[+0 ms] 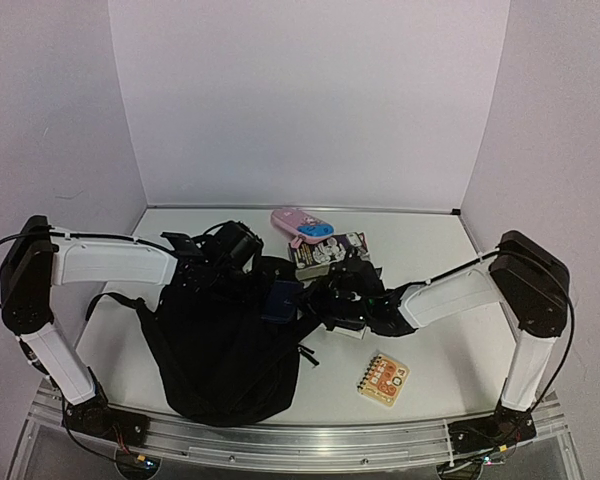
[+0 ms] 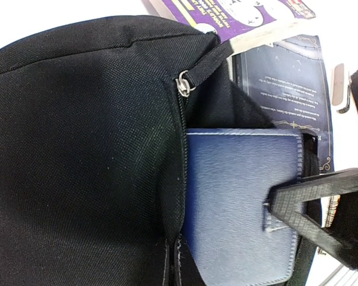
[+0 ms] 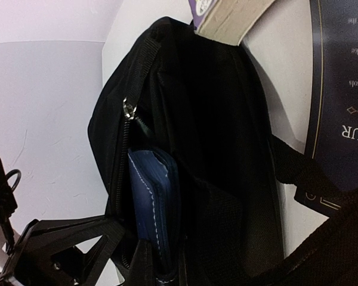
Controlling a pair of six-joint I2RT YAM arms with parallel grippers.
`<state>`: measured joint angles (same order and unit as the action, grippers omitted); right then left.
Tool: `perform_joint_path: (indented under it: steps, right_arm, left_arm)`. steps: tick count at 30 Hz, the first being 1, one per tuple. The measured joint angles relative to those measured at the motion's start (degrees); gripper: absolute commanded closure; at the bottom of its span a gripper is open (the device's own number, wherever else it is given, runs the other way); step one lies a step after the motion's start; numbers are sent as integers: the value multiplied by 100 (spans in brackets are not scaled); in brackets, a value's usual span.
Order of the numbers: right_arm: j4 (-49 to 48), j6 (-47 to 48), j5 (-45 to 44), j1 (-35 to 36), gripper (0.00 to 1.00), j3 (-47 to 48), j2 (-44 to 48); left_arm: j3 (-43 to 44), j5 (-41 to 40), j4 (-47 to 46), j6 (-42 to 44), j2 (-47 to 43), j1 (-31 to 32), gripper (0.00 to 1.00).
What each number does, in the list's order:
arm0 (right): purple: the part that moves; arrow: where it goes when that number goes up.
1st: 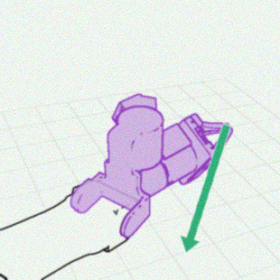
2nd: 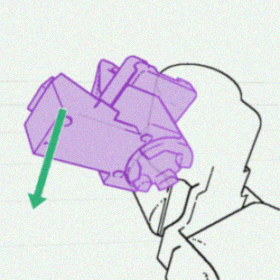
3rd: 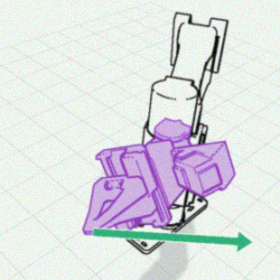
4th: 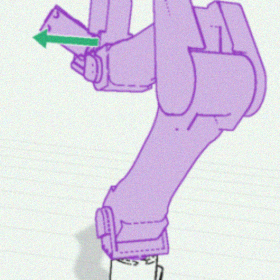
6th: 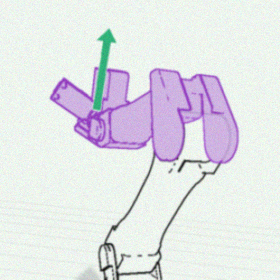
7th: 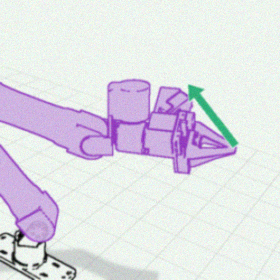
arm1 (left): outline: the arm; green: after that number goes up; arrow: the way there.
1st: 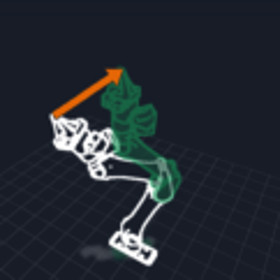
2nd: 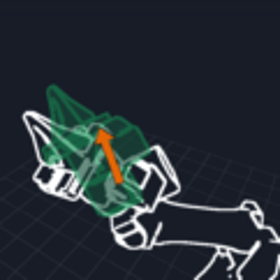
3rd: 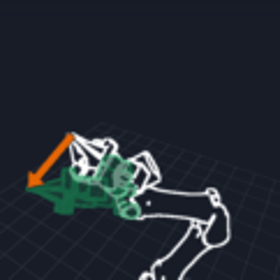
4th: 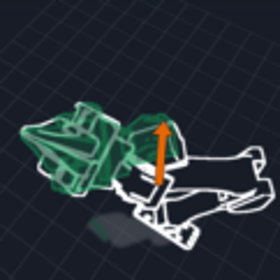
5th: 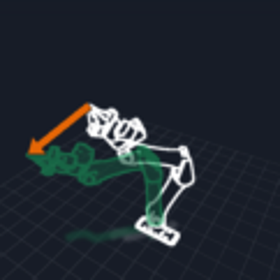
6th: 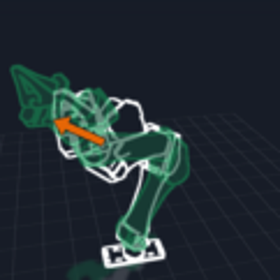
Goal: Pack the student bag
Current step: Place the book in the student bag.
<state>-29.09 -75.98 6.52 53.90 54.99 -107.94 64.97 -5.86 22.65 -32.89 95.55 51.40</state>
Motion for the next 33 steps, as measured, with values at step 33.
perform_joint_path:
  steps: [33]
  right_arm:
    - [-1293,-224,800,-147,100,1002,-1625]
  left_arm:
    - [-74,588,-145,458,58,-98,100]
